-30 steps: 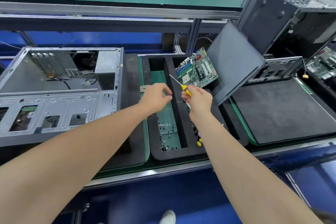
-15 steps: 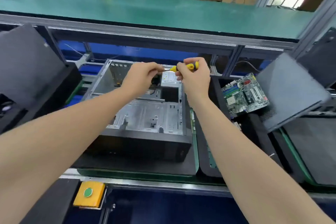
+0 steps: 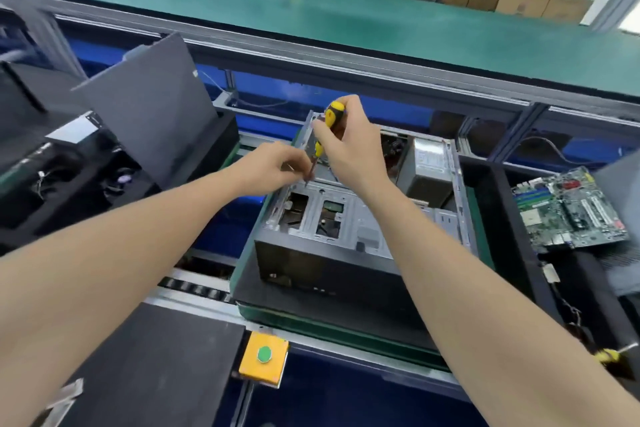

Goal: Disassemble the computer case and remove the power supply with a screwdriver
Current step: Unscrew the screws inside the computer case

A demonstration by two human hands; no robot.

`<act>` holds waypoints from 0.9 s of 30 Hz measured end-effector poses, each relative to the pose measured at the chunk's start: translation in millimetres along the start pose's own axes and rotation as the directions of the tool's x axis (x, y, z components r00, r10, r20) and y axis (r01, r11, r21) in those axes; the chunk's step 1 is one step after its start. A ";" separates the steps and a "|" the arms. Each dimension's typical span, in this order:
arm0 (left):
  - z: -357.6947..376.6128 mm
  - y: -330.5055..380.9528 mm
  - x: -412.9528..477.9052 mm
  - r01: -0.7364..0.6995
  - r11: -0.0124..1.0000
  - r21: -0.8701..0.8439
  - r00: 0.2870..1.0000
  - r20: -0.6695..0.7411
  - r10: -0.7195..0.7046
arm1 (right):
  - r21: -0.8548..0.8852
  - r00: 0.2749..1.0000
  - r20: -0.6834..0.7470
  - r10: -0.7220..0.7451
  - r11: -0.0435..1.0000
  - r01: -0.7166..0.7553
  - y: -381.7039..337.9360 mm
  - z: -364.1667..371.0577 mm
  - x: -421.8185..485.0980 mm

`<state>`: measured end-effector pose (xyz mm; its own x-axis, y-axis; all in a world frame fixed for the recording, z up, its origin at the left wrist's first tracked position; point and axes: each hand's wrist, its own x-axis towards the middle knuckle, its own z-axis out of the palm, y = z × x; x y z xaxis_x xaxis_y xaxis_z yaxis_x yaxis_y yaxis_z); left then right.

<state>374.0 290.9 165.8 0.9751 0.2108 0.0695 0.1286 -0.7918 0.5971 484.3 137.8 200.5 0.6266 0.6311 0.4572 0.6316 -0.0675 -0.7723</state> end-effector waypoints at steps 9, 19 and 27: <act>-10.3 -22.1 -10.3 -0.006 0.999 0.039 0.998 0.061 0.004 | -0.101 0.993 0.115 0.042 0.994 -0.030 -6.4 28.6 -11.4; -11.0 -21.8 -12.9 -0.038 0.998 -0.048 0.997 0.064 0.041 | -0.109 0.994 0.101 0.045 0.994 -0.034 -3.6 30.7 -11.9; -11.4 -23.8 -11.2 -0.064 0.995 -0.078 0.995 0.074 0.069 | -0.112 0.981 0.191 0.015 0.994 0.007 -6.3 28.6 -8.8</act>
<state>358.0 314.0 159.8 0.9923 0.1126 0.0515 0.0520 -0.7565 0.6519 461.8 154.7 188.7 0.5370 0.7661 0.3531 0.6829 -0.1490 -0.7151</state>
